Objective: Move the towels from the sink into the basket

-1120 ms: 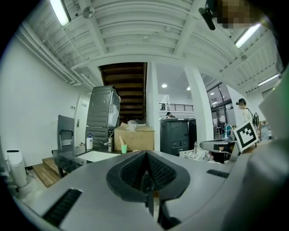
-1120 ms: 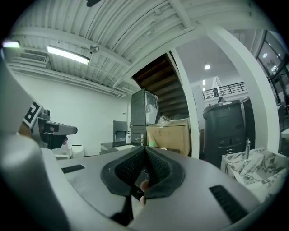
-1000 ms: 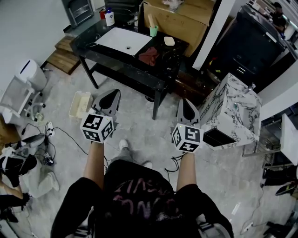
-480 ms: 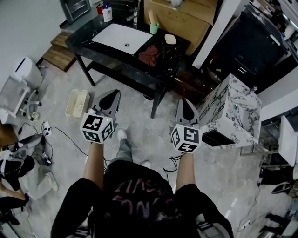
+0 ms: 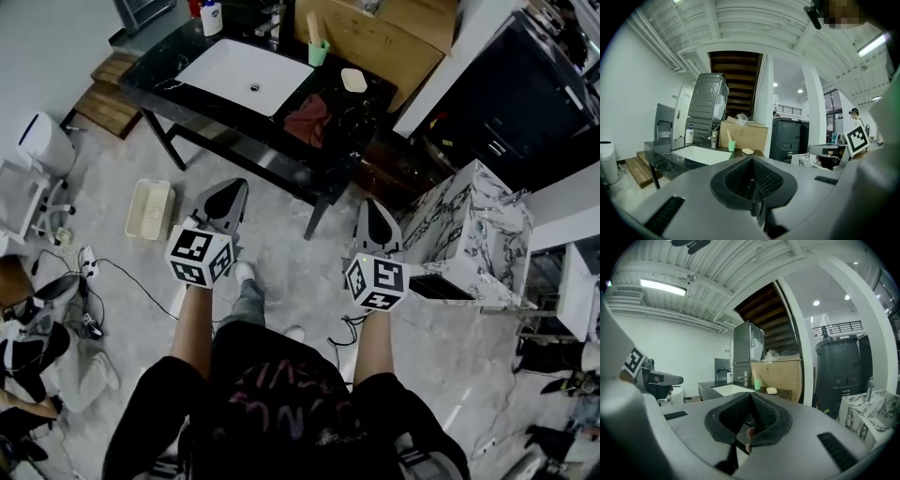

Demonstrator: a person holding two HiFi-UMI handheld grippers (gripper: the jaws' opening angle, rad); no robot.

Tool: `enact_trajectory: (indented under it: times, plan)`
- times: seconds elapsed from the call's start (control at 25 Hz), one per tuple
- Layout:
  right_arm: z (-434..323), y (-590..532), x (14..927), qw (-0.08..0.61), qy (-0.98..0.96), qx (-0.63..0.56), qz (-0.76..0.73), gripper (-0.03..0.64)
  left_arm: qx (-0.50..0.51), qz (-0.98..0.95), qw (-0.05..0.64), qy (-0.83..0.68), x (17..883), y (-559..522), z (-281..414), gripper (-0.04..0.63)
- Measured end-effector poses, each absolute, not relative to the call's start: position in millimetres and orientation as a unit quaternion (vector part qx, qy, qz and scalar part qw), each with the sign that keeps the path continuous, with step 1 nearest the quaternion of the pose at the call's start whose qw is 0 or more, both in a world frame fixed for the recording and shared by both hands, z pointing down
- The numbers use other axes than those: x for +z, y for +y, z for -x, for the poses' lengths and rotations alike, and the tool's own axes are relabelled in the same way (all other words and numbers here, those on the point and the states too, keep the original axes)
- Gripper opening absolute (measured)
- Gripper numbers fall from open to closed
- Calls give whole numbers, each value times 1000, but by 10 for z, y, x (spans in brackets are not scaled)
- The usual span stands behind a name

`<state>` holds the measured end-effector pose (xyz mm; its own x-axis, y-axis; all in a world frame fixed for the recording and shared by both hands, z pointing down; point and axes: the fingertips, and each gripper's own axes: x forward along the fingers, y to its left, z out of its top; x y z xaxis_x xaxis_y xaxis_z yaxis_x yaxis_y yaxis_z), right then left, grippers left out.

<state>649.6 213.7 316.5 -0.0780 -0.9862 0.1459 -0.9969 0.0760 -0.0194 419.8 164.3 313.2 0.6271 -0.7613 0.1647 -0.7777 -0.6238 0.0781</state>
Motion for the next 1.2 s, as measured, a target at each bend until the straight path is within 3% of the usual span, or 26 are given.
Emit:
enact_trajectory:
  times: [0.64,1.2]
  plan:
    - [-5861,594,3032,53,-707,68,-702,15,45,-919,107,-376,3225,16,-3696,6]
    - [-5768,154,3104,74,-701,84,-705,59,41,-924,117,-361,3269,-424,-3653,6]
